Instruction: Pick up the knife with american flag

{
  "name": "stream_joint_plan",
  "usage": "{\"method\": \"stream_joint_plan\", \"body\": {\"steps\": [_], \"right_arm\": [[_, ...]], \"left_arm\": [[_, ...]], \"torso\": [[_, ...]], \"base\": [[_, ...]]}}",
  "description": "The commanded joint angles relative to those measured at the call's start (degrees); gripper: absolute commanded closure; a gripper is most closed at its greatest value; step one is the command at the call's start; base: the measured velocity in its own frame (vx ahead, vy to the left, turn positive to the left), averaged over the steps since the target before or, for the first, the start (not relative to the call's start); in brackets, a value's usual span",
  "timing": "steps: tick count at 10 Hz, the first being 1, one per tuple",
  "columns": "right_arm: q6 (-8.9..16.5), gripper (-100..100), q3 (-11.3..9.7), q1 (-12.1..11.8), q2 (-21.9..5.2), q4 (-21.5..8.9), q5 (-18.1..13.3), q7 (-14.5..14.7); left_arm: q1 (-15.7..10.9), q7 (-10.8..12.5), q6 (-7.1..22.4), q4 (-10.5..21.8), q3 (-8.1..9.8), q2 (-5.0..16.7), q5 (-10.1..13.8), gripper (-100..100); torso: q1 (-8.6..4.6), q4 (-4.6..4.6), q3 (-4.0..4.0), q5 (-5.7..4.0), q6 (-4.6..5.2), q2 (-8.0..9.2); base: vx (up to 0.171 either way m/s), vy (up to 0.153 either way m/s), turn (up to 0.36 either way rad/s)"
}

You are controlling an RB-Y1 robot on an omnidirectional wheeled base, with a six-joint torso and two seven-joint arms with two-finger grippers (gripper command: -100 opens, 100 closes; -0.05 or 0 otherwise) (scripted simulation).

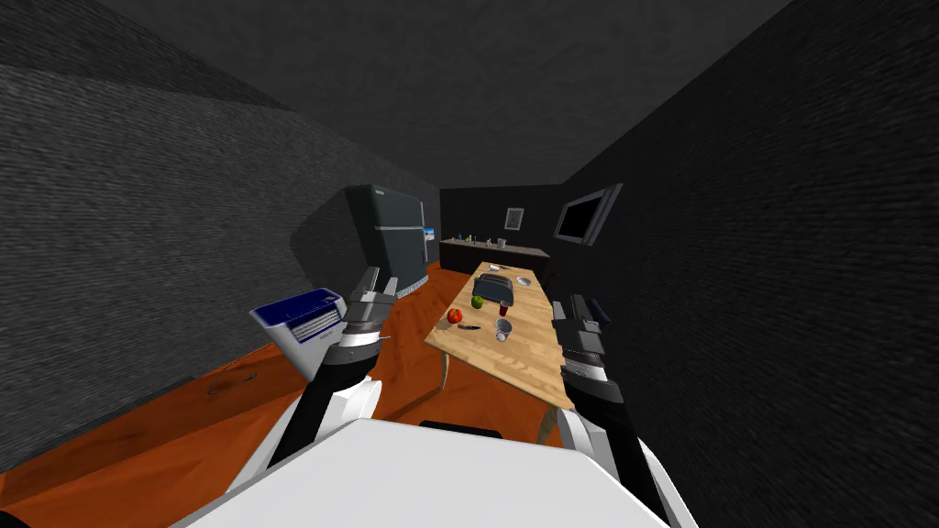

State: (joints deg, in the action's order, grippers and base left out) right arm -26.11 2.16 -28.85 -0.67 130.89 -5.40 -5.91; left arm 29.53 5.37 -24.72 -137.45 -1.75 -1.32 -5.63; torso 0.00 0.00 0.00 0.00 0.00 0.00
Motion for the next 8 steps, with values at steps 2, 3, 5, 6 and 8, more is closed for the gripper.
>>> {"method": "stream_joint_plan", "body": {"steps": [2,3,5,6,8], "right_arm": [[-0.9,-100,-0.8,0.5,-3.2,-0.4,-0.2,0.2],[-1.4,-100,-1.4,0.8,-4.8,-0.8,-0.4,0.3],[-2.7,-100,-2.8,1.6,-8.4,-1.9,-0.9,0.7],[-3.5,-100,-3.6,2.2,-10.0,-2.7,-1.3,1.0],[-4.4,-100,-4.6,2.7,-12.6,-3.7,-1.8,1.2]], "left_arm": [[0.0,0.0,0.0,0.0,0.0,0.0,0.0,0],[0.0,0.0,0.0,0.0,0.0,0.0,0.0,0],[0.0,0.0,0.0,0.0,-0.01,0.0,0.0,0],[0.0,0.0,0.0,0.0,-0.01,0.0,0.0,0],[0.0,0.0,0.0,0.0,0.0,0.0,0.0,0]], "torso": [[0.03,0.02,0.05,0.01,-0.01,0.1],[0.1,0.05,0.15,0.02,-0.01,0.27],[0.11,0.1,0.26,0.02,-0.01,0.46],[0.14,0.12,0.29,0.03,-0.01,0.51],[0.14,0.1,0.24,0.04,0.01,0.4]], "base": [[-0.061,0.021,0.05],[-0.108,0.028,0.084],[-0.132,0.036,0.096],[-0.13,0.058,0.159],[-0.077,0.037,0.084]]}}
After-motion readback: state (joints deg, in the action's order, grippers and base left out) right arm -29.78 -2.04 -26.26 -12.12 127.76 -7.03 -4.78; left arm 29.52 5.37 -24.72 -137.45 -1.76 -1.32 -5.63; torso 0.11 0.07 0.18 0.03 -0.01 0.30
